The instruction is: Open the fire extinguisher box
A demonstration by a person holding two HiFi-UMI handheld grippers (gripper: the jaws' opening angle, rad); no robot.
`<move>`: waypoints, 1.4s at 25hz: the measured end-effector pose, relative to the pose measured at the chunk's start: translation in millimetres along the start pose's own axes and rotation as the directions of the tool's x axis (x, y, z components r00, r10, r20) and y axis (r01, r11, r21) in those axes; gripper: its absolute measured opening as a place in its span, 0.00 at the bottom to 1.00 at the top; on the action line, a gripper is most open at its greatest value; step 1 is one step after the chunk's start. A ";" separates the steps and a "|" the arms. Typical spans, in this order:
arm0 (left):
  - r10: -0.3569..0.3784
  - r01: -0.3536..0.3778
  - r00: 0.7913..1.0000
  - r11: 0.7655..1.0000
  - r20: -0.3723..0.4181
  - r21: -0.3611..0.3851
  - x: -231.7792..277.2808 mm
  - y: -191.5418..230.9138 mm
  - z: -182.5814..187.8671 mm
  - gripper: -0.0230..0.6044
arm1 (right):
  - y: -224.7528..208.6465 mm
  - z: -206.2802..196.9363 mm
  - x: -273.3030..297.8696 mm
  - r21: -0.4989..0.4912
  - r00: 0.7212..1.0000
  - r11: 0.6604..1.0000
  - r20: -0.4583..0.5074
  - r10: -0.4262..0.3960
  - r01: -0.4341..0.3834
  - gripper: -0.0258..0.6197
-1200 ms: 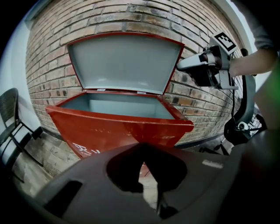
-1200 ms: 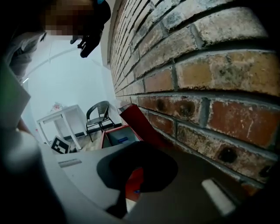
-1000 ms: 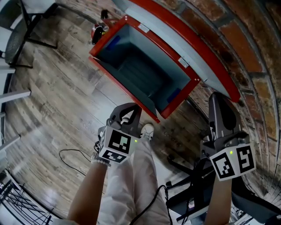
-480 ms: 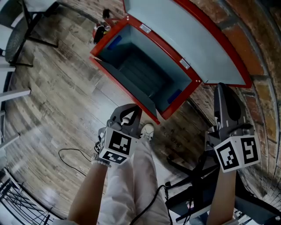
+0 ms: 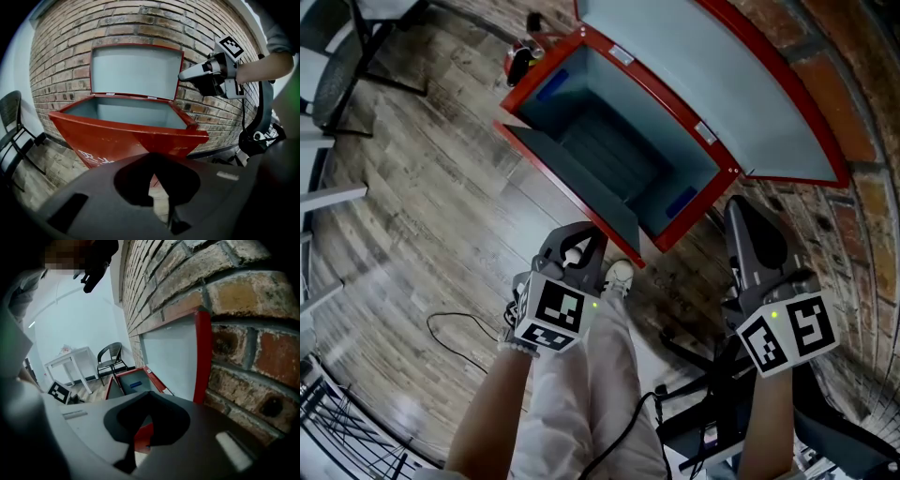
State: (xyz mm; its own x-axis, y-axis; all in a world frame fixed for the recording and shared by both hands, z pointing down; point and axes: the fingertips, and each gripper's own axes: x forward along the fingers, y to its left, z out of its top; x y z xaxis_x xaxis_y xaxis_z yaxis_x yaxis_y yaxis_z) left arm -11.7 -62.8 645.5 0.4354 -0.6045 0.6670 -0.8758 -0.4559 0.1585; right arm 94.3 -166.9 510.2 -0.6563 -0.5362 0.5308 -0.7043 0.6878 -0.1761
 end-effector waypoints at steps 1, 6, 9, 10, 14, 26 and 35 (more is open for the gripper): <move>-0.001 0.001 1.000 1.000 0.000 -0.002 -0.6 -0.1 -0.8 0.03 | 5.8 -4.3 1.8 0.001 1.000 1.000 -0.013 0.013 -0.013 0.05; -0.003 0.003 1.000 1.000 -0.001 -0.004 -4.7 -0.1 -6.3 0.03 | 41.9 -26.5 8.3 0.013 0.991 0.994 -0.078 0.111 -0.111 0.05; -0.006 0.006 1.000 1.000 -0.004 -0.003 -7.8 -0.2 -10.8 0.03 | 67.0 -42.9 11.0 0.024 0.972 0.981 -0.132 0.193 -0.192 0.14; -0.007 0.007 1.000 1.000 -0.005 -0.002 -8.8 -0.4 -12.4 0.03 | 73.9 -48.3 12.1 0.028 0.965 0.977 -0.149 0.214 -0.212 0.14; -0.013 0.013 1.000 1.000 -0.007 0.000 -12.9 -0.9 -18.1 0.03 | 103.1 -68.4 15.6 0.053 0.926 0.950 -0.213 0.311 -0.307 0.15; -0.038 0.039 0.999 0.999 -0.033 0.032 -27.2 -1.8 -42.3 0.03 | 170.0 -131.0 28.0 0.075 0.774 0.862 -0.408 0.485 -0.501 0.22; -0.041 0.042 0.998 0.999 -0.044 0.026 -31.8 -1.8 -55.4 0.03 | 187.7 -155.9 37.3 0.108 0.710 0.835 -0.473 0.521 -0.540 0.14</move>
State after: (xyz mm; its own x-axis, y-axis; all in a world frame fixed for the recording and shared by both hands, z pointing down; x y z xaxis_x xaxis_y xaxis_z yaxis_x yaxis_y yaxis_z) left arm -35.5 -6.5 664.3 0.4613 -0.5562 0.6913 -0.8510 -0.4979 0.1673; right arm -20.2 18.5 626.1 -0.7050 0.2089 0.6778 -0.2627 0.8108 -0.5231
